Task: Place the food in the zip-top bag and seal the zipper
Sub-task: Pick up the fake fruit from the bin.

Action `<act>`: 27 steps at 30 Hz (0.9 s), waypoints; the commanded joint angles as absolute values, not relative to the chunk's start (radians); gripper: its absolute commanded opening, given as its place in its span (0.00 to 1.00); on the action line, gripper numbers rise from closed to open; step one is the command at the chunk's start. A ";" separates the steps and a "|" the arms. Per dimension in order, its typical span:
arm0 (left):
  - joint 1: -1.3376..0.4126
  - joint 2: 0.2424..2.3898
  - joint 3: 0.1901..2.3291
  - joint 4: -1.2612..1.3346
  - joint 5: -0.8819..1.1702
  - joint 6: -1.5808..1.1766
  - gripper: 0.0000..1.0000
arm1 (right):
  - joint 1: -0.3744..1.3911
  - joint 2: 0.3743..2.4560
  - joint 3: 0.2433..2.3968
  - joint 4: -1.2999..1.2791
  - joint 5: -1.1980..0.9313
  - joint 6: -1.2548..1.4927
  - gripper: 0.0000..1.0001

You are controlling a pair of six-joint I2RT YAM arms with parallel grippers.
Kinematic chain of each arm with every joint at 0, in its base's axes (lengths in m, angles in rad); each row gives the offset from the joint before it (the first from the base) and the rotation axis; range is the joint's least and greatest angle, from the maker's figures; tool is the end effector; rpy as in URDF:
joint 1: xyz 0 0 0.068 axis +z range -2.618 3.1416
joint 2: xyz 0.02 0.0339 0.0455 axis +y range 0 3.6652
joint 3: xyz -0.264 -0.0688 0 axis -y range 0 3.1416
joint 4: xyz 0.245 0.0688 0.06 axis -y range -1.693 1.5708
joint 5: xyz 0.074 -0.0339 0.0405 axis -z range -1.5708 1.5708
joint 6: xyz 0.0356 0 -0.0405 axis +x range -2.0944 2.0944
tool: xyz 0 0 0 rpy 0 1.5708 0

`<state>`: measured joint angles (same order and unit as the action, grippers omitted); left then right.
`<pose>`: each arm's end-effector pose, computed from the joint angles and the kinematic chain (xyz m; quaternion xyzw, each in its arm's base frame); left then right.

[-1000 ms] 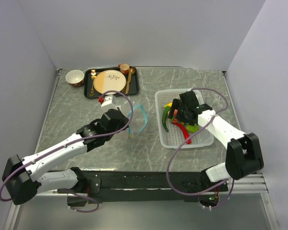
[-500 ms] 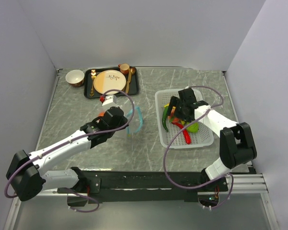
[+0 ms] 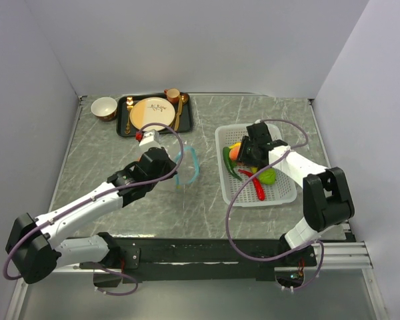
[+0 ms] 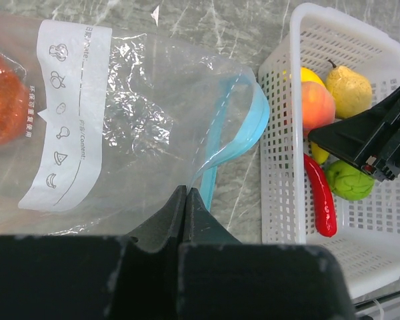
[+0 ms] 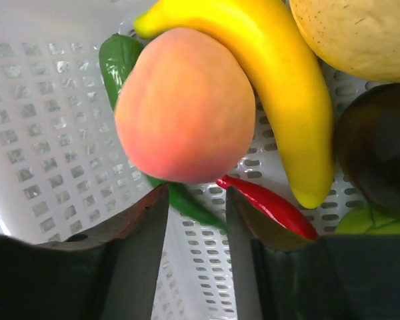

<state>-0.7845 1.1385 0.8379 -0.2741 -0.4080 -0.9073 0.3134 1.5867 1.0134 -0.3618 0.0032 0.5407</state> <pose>0.1874 -0.1671 0.2800 -0.1494 0.8527 -0.2322 0.4434 0.3117 0.1009 0.2068 0.1082 0.9437 0.1281 0.2851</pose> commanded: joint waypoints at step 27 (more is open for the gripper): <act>-0.779 1.078 0.842 -0.253 -0.394 -0.917 0.01 | 0.299 1.740 1.186 -0.324 0.003 0.532 0.82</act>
<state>-0.7841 1.0927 0.8341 -0.2737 -0.4042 -0.9112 0.3042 1.7477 1.1557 -0.3519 -0.0017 0.5407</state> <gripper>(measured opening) 0.016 0.847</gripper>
